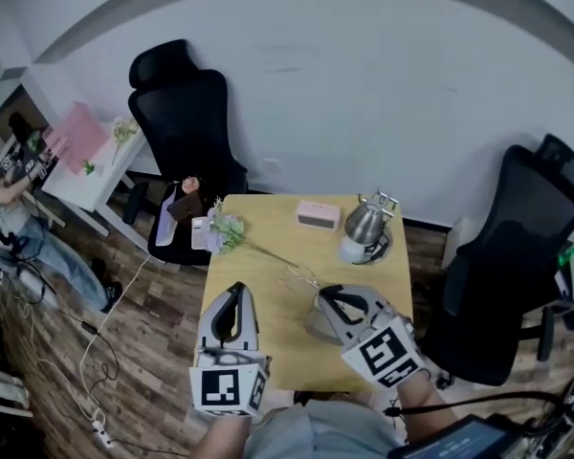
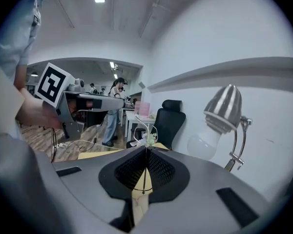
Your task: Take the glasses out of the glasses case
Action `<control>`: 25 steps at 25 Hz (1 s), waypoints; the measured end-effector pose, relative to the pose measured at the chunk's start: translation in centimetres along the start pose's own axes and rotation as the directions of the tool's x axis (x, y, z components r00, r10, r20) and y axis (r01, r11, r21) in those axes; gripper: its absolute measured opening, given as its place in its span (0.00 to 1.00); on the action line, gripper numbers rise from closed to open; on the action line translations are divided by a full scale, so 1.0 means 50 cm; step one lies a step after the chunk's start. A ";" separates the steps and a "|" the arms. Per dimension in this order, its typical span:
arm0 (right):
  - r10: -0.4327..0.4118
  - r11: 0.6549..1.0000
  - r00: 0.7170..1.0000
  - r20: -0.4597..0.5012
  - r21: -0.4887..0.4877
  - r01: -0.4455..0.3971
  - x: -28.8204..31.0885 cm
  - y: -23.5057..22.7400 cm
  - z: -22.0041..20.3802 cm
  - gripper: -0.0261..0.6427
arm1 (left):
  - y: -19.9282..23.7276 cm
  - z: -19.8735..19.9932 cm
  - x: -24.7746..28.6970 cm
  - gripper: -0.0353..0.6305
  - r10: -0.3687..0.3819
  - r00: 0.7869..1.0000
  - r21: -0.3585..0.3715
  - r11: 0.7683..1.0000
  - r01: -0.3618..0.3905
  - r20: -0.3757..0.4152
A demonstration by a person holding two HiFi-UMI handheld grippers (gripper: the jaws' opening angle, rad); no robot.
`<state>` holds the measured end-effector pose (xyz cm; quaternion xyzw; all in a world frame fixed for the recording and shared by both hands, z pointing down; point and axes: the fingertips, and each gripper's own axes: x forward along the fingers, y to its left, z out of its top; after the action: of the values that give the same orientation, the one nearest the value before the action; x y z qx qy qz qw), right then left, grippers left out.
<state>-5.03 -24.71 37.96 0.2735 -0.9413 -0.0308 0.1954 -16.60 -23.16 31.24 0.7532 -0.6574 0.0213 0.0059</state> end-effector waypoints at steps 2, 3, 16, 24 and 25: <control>-0.006 1.000 0.999 0.040 -0.015 0.007 0.003 0.002 0.032 0.07 | 0.014 0.018 -0.005 0.06 0.015 1.000 0.003 1.000 -0.015 0.023; -0.008 1.000 0.998 0.059 -0.022 0.009 0.004 0.005 0.048 0.07 | 0.022 0.027 -0.009 0.06 0.023 0.999 0.006 1.000 -0.024 0.035; -0.044 0.996 0.929 0.368 -0.059 0.071 -0.031 0.034 0.287 0.07 | 0.092 0.148 -0.059 0.06 0.105 0.982 0.039 0.993 -0.113 0.156; -0.138 0.988 0.888 0.438 -0.001 0.154 -0.053 0.016 0.340 0.07 | 0.098 0.202 -0.078 0.06 0.128 0.967 0.034 0.990 -0.139 0.218; -0.142 0.987 0.889 0.436 -0.002 0.159 -0.051 0.016 0.337 0.07 | 0.098 0.205 -0.076 0.06 0.127 0.967 0.034 0.990 -0.138 0.221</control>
<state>-9.95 -23.54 21.67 0.3281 -0.9364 -0.1234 -0.0170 -21.73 -20.42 20.77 0.7053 -0.7022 -0.0450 -0.0865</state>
